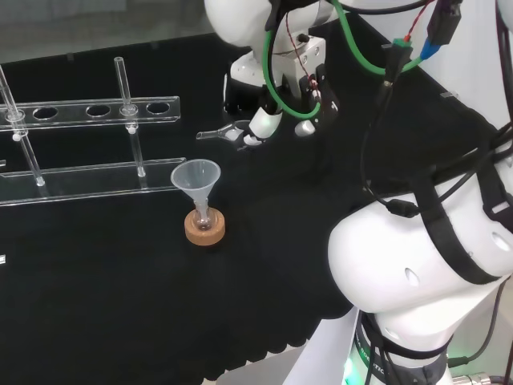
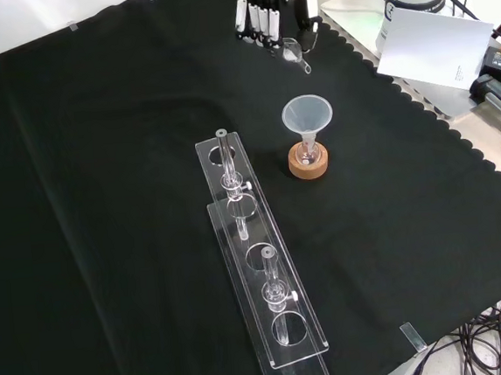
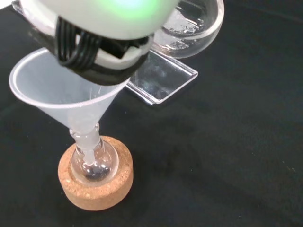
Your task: Pour all the NaCl from the weighing funnel into the round-bottom flask.
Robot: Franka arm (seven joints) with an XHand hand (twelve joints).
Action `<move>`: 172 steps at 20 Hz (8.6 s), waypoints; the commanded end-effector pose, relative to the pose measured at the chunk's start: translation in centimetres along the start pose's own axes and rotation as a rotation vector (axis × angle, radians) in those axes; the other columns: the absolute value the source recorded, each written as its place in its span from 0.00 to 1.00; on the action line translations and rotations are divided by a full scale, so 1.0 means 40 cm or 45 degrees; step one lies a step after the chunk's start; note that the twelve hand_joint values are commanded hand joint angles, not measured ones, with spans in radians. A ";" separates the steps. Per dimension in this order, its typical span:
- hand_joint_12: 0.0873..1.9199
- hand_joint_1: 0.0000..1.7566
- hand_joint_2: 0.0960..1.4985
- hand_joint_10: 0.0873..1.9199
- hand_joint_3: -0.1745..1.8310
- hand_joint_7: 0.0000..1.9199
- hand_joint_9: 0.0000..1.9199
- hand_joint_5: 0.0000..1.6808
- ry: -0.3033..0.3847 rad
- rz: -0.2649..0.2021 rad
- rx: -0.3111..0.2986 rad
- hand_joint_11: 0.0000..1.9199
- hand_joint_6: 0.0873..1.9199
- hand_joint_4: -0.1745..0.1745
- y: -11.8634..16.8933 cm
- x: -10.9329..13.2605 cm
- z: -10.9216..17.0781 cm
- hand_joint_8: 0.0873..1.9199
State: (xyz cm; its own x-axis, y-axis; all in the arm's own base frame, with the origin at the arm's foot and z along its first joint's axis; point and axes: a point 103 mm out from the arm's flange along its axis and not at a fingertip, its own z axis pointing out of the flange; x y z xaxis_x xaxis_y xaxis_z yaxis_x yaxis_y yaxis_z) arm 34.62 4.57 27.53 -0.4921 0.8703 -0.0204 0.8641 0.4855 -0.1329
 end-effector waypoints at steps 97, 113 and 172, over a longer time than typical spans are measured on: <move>0.45 0.69 0.38 0.00 0.37 0.84 0.78 0.93 -1.056 -0.569 0.185 0.54 0.00 0.19 0.163 0.077 -0.006 0.00; 0.45 0.69 0.38 0.00 0.37 0.84 0.78 0.93 -1.224 -0.646 0.119 0.55 0.00 0.18 0.167 0.073 -0.015 0.00; 0.43 0.69 0.38 0.00 0.38 0.85 0.79 0.93 -1.543 -0.782 0.072 0.57 0.00 0.12 0.167 0.141 -0.047 0.00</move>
State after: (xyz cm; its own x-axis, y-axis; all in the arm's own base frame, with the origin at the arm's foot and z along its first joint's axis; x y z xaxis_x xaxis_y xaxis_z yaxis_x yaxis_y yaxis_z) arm 37.90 12.81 28.58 -0.6102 -0.1109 -0.7844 0.4838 0.7319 -0.4799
